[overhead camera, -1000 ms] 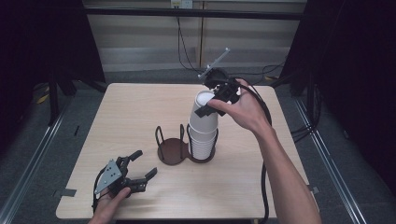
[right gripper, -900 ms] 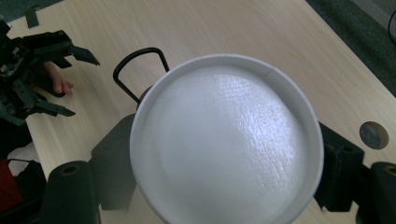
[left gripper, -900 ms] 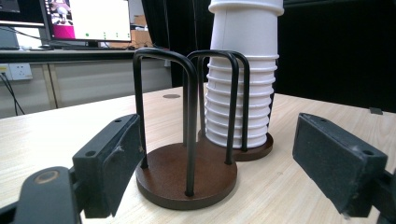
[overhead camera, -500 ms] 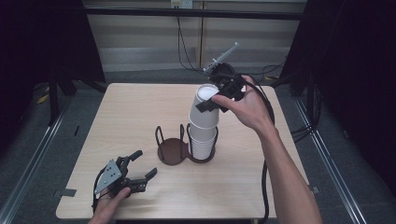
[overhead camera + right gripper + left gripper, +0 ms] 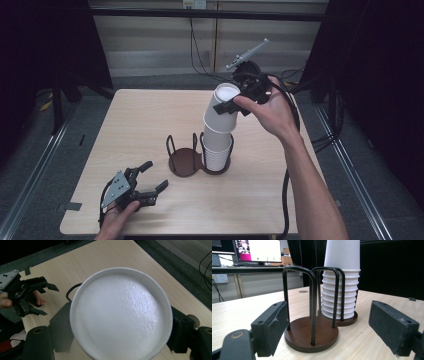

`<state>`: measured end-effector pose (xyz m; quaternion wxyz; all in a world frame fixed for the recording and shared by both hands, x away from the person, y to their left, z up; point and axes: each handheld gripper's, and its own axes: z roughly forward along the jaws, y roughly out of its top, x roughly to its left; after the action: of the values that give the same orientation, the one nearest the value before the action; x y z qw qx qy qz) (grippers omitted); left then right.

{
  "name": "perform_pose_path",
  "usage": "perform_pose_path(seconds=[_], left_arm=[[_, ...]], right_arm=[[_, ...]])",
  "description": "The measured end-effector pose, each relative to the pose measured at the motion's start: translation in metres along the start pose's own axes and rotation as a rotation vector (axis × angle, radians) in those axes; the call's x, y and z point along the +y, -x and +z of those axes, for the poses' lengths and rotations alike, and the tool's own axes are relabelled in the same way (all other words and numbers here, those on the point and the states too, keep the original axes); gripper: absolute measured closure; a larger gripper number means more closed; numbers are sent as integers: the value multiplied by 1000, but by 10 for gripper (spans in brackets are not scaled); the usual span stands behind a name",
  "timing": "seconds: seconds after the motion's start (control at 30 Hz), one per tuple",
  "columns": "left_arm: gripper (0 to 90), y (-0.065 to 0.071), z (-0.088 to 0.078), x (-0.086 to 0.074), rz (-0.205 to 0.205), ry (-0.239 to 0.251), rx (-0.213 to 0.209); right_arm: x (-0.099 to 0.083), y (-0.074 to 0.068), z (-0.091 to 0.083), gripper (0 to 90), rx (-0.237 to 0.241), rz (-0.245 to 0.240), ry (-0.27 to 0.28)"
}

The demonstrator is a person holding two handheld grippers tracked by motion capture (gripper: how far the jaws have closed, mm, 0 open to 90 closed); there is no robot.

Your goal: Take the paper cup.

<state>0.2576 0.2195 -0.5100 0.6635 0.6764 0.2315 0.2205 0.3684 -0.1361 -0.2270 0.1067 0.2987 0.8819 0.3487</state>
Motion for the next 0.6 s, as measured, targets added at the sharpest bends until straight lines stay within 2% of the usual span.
perform_pose_path(seconds=[0.6], left_arm=[[156,0,0,0,0,1,-2]], right_arm=[[-11,2,-29,241,21,26,129]])
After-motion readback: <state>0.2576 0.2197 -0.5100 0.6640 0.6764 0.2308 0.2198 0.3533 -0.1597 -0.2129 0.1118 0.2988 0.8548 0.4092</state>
